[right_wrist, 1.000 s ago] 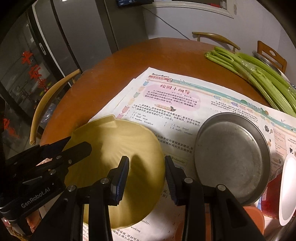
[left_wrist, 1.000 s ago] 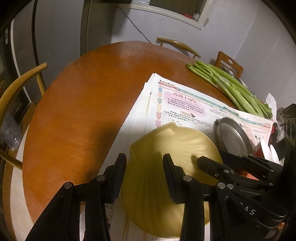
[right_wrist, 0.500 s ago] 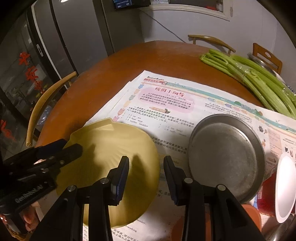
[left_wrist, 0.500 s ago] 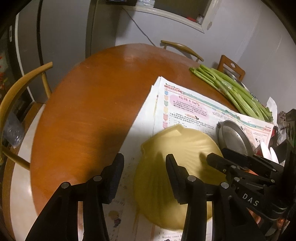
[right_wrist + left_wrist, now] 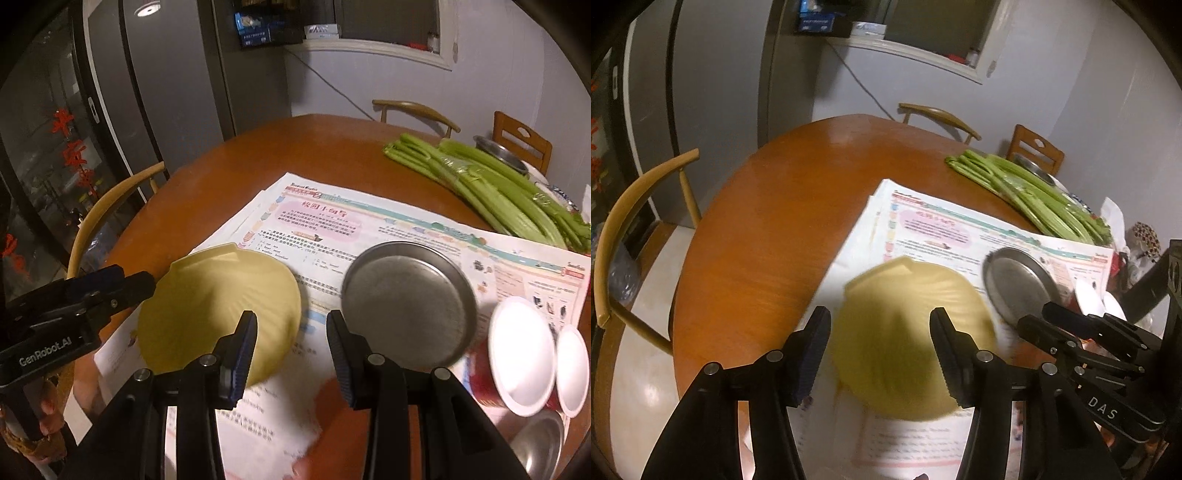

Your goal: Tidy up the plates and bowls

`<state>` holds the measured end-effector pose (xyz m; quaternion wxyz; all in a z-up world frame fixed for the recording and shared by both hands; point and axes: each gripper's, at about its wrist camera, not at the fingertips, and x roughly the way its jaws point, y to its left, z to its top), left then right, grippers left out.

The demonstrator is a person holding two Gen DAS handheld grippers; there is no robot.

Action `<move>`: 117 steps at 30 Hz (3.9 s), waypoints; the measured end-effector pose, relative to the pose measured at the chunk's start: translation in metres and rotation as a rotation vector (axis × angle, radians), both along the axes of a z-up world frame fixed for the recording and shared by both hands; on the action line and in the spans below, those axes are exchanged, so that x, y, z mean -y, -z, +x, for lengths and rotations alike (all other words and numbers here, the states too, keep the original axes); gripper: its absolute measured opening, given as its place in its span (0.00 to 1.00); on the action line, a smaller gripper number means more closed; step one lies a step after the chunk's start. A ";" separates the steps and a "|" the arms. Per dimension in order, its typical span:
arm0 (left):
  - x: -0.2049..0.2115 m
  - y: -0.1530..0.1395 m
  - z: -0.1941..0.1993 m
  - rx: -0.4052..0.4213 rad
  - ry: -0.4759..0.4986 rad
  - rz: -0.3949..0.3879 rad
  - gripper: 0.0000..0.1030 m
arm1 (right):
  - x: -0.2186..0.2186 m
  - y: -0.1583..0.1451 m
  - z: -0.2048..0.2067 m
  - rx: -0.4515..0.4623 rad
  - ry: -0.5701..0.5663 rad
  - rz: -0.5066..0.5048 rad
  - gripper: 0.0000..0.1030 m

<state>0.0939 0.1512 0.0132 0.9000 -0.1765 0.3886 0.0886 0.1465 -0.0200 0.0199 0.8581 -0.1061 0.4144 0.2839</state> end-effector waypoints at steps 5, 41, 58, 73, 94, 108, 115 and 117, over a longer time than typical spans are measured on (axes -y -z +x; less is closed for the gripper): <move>0.020 -0.008 -0.006 0.009 0.039 -0.002 0.56 | 0.028 -0.008 -0.013 0.018 0.040 0.000 0.38; 0.160 0.051 0.013 -0.191 0.303 -0.015 0.56 | 0.115 0.040 0.010 -0.050 0.139 -0.185 0.38; 0.134 0.058 0.023 -0.215 0.224 0.067 0.56 | 0.104 0.050 0.007 -0.132 0.099 -0.173 0.38; 0.101 0.048 -0.014 -0.177 0.180 -0.012 0.56 | 0.086 0.053 -0.034 -0.166 0.040 -0.142 0.38; 0.110 0.056 -0.038 -0.171 0.166 -0.016 0.56 | 0.087 0.057 -0.080 -0.160 0.030 -0.065 0.40; 0.123 0.042 -0.039 -0.133 0.202 -0.008 0.56 | 0.095 0.042 -0.092 -0.116 0.036 -0.035 0.41; 0.111 0.032 -0.039 -0.103 0.187 -0.009 0.56 | 0.088 0.028 -0.091 -0.093 0.030 -0.016 0.41; 0.106 0.028 -0.037 -0.096 0.179 -0.013 0.56 | 0.085 0.025 -0.090 -0.089 0.026 -0.013 0.41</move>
